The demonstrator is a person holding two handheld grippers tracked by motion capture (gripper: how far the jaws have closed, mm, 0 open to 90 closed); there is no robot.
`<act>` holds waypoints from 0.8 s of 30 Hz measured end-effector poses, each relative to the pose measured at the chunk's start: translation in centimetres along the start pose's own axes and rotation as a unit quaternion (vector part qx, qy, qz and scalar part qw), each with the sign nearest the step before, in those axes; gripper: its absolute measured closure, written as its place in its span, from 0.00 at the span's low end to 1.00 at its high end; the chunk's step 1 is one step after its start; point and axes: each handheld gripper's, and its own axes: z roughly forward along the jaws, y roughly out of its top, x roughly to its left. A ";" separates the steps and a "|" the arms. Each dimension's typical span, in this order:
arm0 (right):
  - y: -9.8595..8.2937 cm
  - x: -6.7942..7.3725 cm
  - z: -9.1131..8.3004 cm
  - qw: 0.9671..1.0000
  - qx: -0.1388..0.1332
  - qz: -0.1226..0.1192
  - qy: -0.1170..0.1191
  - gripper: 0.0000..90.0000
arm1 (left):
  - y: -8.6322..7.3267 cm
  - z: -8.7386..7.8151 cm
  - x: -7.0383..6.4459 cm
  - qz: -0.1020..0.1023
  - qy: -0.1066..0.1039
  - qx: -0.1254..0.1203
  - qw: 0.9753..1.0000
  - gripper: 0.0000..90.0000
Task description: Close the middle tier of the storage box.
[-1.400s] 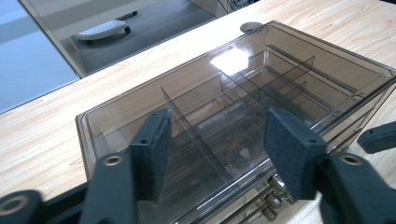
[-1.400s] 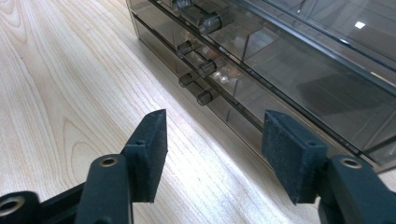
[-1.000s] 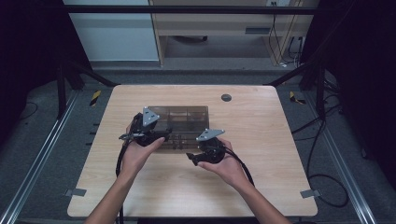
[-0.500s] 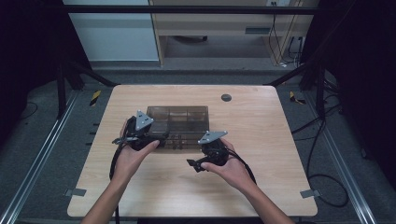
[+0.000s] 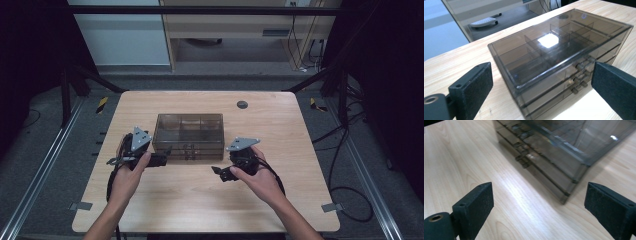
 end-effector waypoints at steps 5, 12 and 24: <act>-0.2 -1.0 -1.0 1.000 -0.014 0.009 -0.011 0.11 | -0.6 -0.6 0.5 -0.001 0.010 -0.007 1.000 0.05; -1.5 -3.1 -3.1 0.998 -0.041 0.024 -0.043 0.09 | -1.7 -2.3 2.0 -0.013 0.050 -0.048 0.997 0.05; -5.0 -6.3 -6.3 0.992 -0.064 0.061 -0.090 0.08 | -3.4 -2.9 3.4 -0.003 0.068 -0.055 0.996 0.04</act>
